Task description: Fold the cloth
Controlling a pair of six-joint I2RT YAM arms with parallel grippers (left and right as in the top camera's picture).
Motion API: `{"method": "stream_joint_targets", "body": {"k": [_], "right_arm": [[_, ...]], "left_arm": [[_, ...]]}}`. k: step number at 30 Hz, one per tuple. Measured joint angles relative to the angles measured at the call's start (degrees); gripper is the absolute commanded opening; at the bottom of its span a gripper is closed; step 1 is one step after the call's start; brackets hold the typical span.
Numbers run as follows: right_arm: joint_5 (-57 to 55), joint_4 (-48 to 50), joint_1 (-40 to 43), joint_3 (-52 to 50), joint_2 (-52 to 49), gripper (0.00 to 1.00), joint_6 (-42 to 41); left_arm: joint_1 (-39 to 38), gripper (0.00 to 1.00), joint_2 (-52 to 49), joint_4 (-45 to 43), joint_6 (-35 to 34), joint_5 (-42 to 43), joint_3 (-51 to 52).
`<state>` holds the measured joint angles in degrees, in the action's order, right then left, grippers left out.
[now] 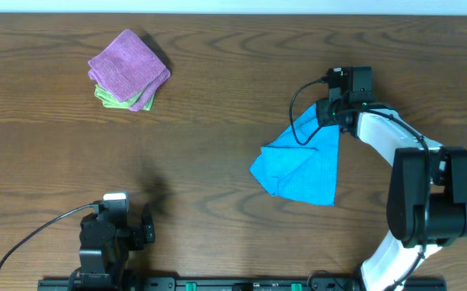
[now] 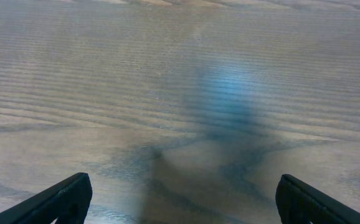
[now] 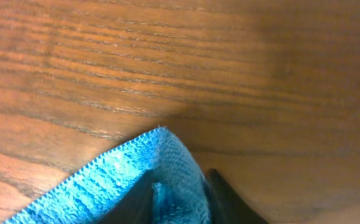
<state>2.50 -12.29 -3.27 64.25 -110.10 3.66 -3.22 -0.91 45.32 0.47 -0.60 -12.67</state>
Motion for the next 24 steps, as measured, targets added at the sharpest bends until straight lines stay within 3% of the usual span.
{"method": "stream_joint_targets", "body": {"k": [2, 8, 14, 18, 20, 24], "right_arm": [[0.3, 0.2, 0.0, 0.0, 0.0, 0.01, -0.1], [-1.3, -1.7, 0.0, 3.0, 0.0, 0.01, -0.1], [-8.8, -4.0, 0.3, 14.0, 0.0, 0.02, 0.1], [-13.1, -3.1, 1.9, 18.3, 0.3, 0.59, 0.7], [-14.7, -3.5, 3.5, 19.1, 0.4, 0.68, 1.0], [-16.4, -10.5, 6.3, 19.5, 0.4, 0.71, 0.7]], "left_arm": [[0.0, 0.95, 0.0, 0.0, -0.2, 0.0, 0.0], [0.0, 0.96, 0.0, 0.0, -0.3, 0.1, 0.0], [0.0, 0.95, 0.0, 0.0, -0.3, 0.2, 0.0], [0.0, 0.95, 0.0, 0.0, -0.3, 0.2, 0.0], [0.0, 0.95, 0.0, 0.0, -0.3, 0.2, 0.0], [0.0, 0.95, 0.0, 0.0, -0.3, 0.2, 0.0]]}}
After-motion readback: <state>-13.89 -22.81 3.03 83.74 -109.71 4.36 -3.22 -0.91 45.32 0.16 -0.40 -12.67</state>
